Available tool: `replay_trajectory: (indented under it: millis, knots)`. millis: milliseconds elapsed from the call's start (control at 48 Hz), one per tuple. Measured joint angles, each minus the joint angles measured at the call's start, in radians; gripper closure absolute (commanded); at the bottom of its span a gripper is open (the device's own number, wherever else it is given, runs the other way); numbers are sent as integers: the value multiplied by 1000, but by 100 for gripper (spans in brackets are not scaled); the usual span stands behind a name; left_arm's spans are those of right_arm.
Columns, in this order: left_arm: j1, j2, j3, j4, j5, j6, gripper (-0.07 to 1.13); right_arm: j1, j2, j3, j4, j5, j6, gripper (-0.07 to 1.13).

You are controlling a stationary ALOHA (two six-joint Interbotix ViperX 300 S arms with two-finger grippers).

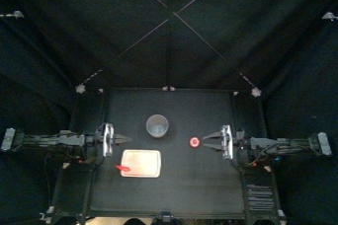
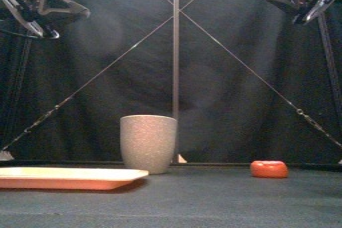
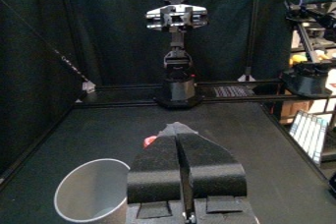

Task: Pick the red chile then place it on the pink plate
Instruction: Drop red chile on the pink plate and return to neutral

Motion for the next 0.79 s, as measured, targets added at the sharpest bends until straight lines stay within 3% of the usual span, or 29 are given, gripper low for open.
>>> replay_trajectory:
  millis: [792]
  knots:
    - [12, -11, 8, -2, 0, 2, 109, -2, 0, 15, -2, 0, 0, 30]
